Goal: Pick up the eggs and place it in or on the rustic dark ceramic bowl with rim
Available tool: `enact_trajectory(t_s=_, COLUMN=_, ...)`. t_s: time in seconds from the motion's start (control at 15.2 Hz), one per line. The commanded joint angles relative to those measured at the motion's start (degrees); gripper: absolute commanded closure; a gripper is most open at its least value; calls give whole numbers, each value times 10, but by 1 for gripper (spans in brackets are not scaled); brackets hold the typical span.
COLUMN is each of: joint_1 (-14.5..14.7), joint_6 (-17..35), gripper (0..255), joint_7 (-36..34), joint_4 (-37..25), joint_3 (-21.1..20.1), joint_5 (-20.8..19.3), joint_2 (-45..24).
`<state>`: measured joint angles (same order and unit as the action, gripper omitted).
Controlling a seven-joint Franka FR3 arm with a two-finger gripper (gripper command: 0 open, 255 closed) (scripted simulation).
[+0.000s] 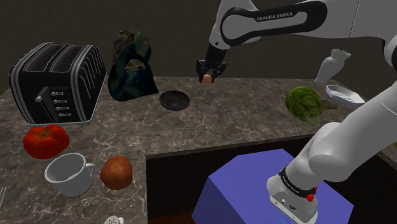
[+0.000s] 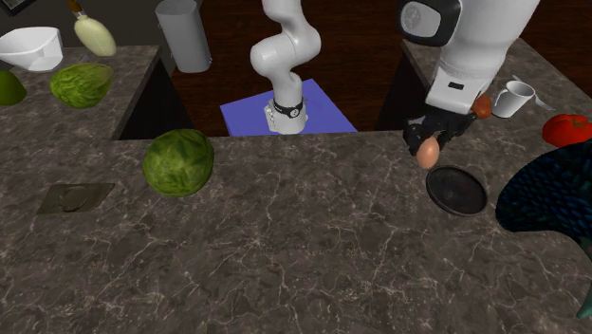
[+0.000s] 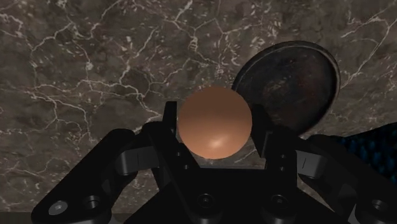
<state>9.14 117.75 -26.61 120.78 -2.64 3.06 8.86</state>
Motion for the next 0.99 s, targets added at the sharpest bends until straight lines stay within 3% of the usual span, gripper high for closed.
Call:
enact_trajectory(t_s=0.0, joint_1=8, joint_6=0, gripper=255, joint_7=-22, joint_4=-35, joint_3=-12, joint_5=-2, joint_2=-34)
enact_trajectory(t_s=0.53, joint_1=47, joint_6=-31, gripper=255, joint_7=-109, joint_4=-202, joint_3=-51, joint_5=-28, joint_2=-169)
enact_trajectory(t_s=0.92, joint_1=48, joint_6=13, gripper=255, joint_7=-109, joint_4=-167, joint_3=-50, joint_5=-29, joint_2=-178)
